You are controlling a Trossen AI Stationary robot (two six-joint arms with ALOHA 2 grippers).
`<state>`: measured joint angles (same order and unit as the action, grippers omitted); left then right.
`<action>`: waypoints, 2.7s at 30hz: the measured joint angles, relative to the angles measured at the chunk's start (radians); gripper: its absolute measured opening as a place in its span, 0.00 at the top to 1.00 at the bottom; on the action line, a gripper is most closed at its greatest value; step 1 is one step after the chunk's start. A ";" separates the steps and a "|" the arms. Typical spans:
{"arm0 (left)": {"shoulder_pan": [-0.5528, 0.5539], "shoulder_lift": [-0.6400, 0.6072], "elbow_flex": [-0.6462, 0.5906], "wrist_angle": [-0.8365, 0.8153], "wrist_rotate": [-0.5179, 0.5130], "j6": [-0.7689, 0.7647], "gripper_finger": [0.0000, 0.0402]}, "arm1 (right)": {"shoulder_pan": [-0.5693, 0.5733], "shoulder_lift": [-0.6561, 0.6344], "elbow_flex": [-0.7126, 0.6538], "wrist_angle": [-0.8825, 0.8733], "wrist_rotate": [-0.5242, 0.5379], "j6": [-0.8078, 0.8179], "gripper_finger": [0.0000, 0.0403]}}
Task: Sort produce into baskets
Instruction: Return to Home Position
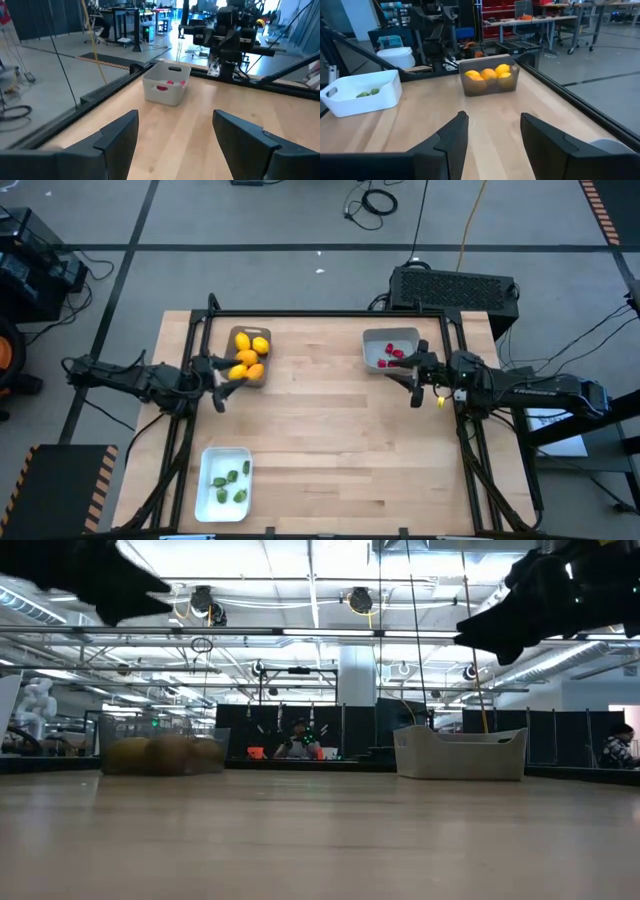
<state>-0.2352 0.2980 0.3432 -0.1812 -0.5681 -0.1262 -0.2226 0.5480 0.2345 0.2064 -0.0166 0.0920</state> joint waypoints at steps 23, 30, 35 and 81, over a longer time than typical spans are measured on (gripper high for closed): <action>-0.001 -0.218 -0.255 0.227 0.175 -0.007 0.35 | 0.000 -0.057 -0.083 0.032 -0.073 0.019 0.58; -0.001 -0.218 -0.255 0.219 0.175 -0.025 0.35 | -0.001 -0.177 -0.206 0.075 -0.054 0.043 0.58; -0.001 -0.218 -0.258 0.256 0.176 -0.051 0.35 | -0.001 -0.247 -0.221 0.036 -0.054 0.051 0.58; 0.000 -0.213 -0.337 0.296 0.062 0.133 0.35 | 0.002 -0.279 -0.219 -0.150 0.277 -0.030 0.58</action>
<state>-0.2356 0.0853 0.0059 0.1146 -0.5064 0.0071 -0.2207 0.2691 0.0151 0.0559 0.2600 0.0618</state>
